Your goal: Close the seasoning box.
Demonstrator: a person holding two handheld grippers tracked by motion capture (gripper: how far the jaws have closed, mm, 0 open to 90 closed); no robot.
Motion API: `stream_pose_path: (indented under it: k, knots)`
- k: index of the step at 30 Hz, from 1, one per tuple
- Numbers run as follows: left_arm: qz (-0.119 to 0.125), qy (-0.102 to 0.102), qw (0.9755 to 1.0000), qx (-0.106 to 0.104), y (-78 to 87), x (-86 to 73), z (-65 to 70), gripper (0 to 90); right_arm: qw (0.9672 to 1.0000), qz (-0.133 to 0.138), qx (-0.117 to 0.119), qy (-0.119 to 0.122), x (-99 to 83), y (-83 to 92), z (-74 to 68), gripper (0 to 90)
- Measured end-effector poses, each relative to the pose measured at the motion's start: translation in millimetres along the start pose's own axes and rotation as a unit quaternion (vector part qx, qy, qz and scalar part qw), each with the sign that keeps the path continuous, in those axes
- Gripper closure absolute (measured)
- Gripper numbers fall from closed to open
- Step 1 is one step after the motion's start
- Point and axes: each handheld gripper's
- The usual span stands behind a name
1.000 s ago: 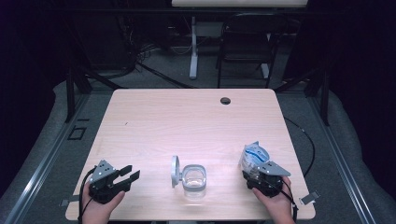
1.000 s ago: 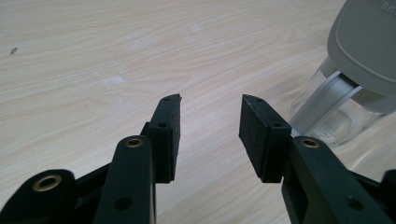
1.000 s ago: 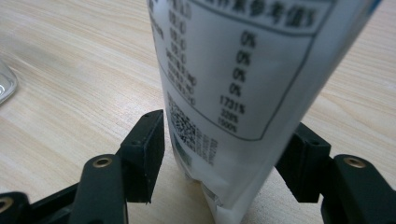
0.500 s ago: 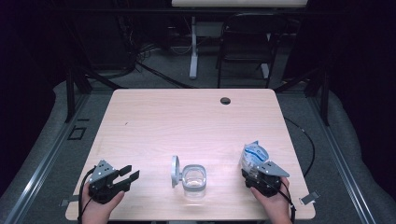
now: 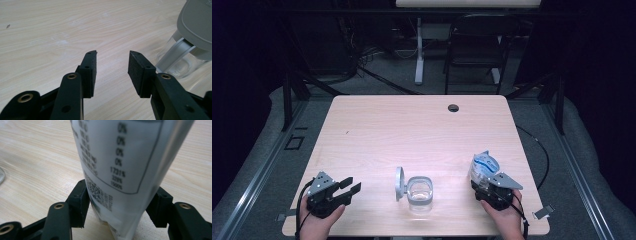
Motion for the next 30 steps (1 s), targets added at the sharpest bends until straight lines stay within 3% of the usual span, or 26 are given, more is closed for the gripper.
stream_pose_path:
  k: [30]
  knots:
    - [-0.002,0.004,1.0000,0.002,-0.8,-1.5,-2.1,59.2,0.9998,0.006,0.014,0.012,-1.0,-1.4,4.7,43.5]
Point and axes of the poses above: each handheld gripper's, and its own axes: y roughly backward along the jaws, x roughly out of its top, z roughly to its right, and after that the axes turned 8 degrees about -z, right-handed
